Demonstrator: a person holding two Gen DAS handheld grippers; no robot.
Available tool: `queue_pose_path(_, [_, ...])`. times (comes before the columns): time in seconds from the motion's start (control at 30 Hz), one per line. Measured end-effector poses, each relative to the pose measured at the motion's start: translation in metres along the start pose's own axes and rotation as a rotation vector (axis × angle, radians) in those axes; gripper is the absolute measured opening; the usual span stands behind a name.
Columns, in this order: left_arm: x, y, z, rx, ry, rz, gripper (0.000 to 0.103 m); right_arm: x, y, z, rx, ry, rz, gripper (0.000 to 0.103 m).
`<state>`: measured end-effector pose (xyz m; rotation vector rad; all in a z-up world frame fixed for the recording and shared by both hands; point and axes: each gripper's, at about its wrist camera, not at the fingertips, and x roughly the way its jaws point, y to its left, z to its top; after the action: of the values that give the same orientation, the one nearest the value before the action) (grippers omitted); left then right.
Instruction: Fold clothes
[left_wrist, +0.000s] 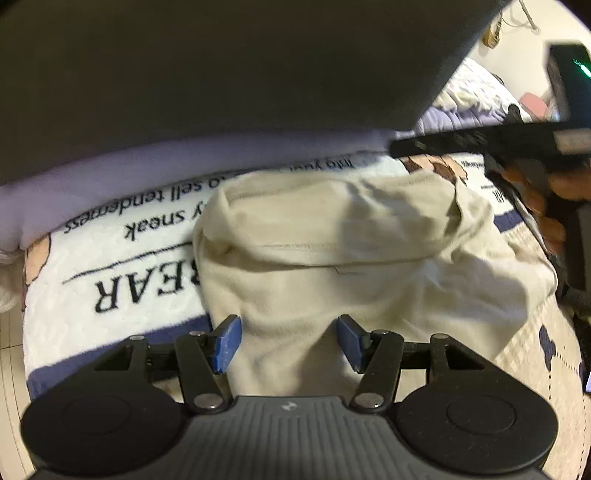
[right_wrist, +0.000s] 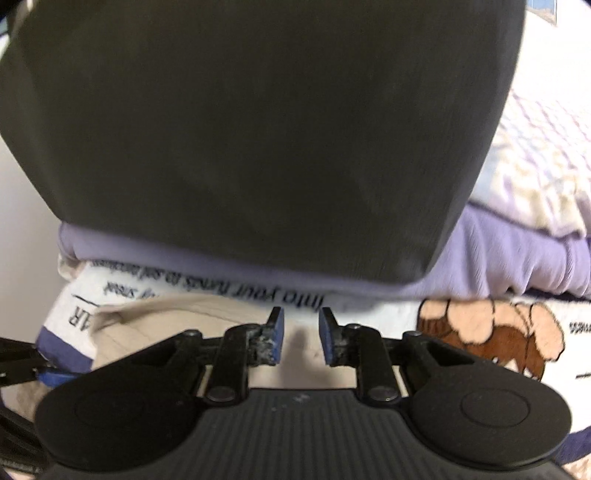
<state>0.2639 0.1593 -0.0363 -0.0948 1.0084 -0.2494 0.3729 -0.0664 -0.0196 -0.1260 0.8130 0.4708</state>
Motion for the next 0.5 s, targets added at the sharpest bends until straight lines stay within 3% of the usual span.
queue_pose_path(0.3, [0.003, 0.004, 0.020, 0.049, -0.018, 0.084, 0.058, -0.020, -0.055, -0.017, -0.027, 0.067, -0.096, 0.025])
queue_pose_path(0.4, [0.003, 0.010, 0.026, 0.019, -0.005, 0.081, 0.058, -0.025, -0.071, -0.020, 0.001, 0.125, -0.102, 0.029])
queue_pose_path(0.5, [0.003, 0.019, 0.034, -0.075, 0.021, 0.042, 0.058, -0.021, -0.076, -0.021, 0.090, 0.213, -0.074, 0.030])
